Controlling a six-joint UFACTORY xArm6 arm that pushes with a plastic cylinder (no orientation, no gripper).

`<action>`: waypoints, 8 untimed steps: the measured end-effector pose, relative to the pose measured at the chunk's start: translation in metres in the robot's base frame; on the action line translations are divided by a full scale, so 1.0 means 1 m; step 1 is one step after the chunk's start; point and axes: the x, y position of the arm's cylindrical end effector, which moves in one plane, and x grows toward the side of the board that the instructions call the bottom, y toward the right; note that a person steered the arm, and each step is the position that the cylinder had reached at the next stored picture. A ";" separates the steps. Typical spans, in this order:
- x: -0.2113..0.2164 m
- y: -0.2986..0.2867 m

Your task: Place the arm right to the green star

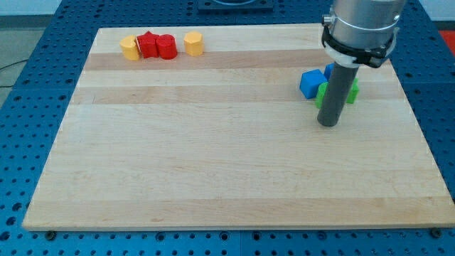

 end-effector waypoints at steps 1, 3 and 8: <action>0.000 -0.016; -0.019 0.088; -0.045 0.103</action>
